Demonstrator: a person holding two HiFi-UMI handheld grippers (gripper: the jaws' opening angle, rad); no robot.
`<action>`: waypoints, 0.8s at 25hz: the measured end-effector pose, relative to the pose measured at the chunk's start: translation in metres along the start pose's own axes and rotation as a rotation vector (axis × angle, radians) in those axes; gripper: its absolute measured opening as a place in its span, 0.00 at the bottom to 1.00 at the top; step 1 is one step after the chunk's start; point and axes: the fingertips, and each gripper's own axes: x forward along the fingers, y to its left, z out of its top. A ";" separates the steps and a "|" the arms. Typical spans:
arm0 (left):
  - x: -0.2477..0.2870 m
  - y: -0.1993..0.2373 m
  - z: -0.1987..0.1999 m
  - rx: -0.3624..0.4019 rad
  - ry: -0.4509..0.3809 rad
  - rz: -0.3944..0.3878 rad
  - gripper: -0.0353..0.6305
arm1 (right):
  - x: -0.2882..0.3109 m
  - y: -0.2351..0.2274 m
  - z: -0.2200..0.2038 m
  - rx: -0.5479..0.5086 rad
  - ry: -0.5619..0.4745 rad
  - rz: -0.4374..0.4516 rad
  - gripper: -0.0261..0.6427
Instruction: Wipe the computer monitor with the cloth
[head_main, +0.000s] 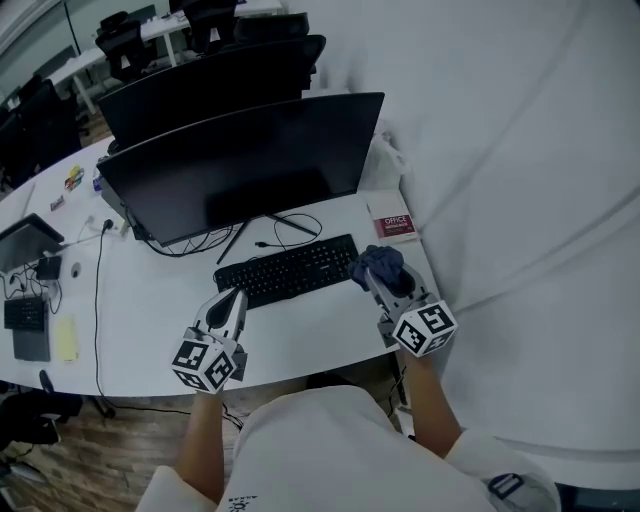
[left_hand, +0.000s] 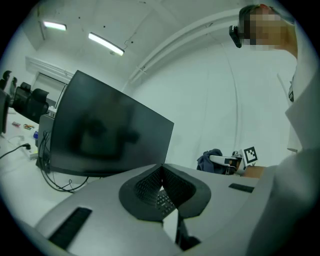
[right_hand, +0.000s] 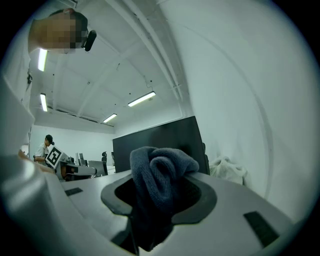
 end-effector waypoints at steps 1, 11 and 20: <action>0.010 -0.003 0.006 0.003 -0.007 -0.003 0.07 | 0.007 -0.010 0.007 -0.009 -0.007 0.005 0.30; 0.099 -0.019 0.049 0.054 -0.060 0.013 0.07 | 0.082 -0.110 0.093 -0.203 -0.103 0.028 0.30; 0.164 -0.037 0.085 0.088 -0.072 -0.020 0.07 | 0.140 -0.162 0.143 -0.391 -0.105 0.021 0.30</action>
